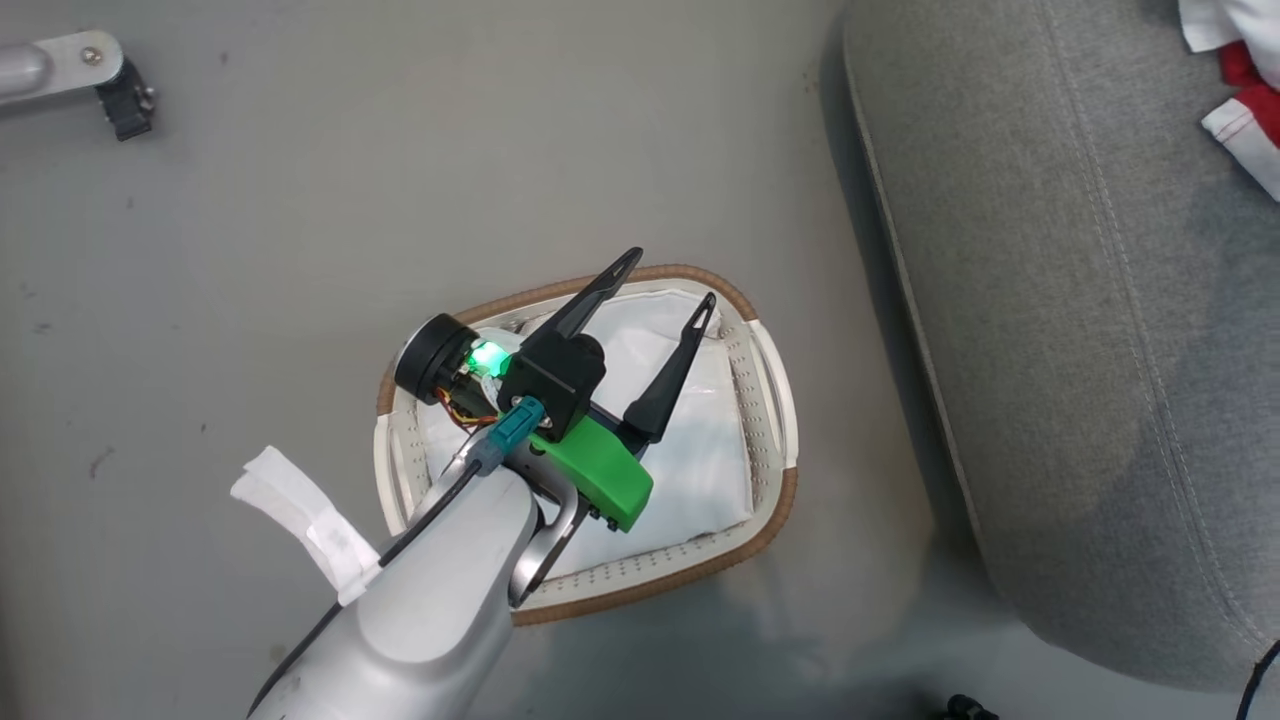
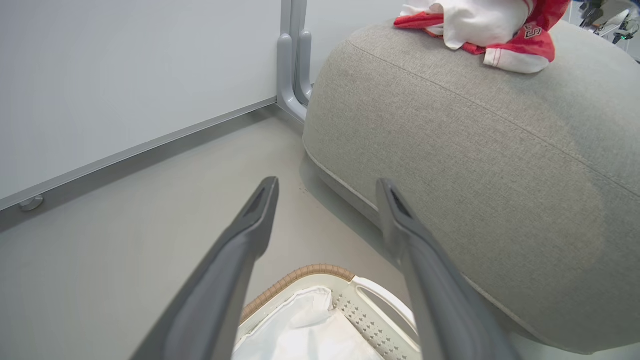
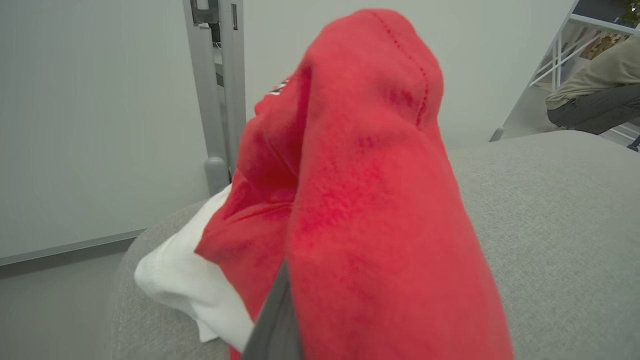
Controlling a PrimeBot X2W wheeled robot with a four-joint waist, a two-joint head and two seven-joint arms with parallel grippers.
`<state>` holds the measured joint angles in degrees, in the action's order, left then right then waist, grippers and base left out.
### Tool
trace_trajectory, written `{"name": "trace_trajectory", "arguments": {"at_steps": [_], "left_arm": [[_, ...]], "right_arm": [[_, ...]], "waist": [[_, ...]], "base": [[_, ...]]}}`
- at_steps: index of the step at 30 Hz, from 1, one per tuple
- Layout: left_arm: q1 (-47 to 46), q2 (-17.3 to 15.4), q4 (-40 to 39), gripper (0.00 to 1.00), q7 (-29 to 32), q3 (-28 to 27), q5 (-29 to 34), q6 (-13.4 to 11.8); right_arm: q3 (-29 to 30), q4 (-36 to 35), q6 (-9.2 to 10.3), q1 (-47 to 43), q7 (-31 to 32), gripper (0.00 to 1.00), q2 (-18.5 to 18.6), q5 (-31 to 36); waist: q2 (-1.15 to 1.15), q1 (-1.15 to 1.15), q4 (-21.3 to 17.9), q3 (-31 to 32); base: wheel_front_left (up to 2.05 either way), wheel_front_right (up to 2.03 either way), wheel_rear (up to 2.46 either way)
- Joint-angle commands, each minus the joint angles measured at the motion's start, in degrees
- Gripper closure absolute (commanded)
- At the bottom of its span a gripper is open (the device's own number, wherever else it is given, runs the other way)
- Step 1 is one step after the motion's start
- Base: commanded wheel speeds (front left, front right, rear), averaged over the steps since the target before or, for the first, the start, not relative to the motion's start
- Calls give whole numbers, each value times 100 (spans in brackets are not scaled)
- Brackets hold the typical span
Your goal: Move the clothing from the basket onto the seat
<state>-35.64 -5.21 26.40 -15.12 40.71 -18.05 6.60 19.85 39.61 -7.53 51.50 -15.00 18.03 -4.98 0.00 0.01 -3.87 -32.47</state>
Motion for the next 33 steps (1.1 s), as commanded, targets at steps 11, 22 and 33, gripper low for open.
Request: {"name": "trace_trajectory", "arguments": {"at_steps": [11, 22, 33], "left_arm": [[32, -291, 42, 0, 70, 5, -63, -54], [203, -360, -110, 0, 61, -135, -253, -159], [509, -65, -263, 0, -10, -532, -516, -277]], "right_arm": [[-291, -593, 8, -719, -27, 0, -570, 143], [-672, -1033, 8, -1633, -28, 0, -947, 180], [-1012, -1470, 8, -1781, -27, 0, -757, 205]], "waist": [[0, -1, -847, 153], [0, -1, -1244, 492], [0, -1, -926, 1242]], "base": [[0, 0, 0], [0, 0, 0], [0, 0, 0]]}}
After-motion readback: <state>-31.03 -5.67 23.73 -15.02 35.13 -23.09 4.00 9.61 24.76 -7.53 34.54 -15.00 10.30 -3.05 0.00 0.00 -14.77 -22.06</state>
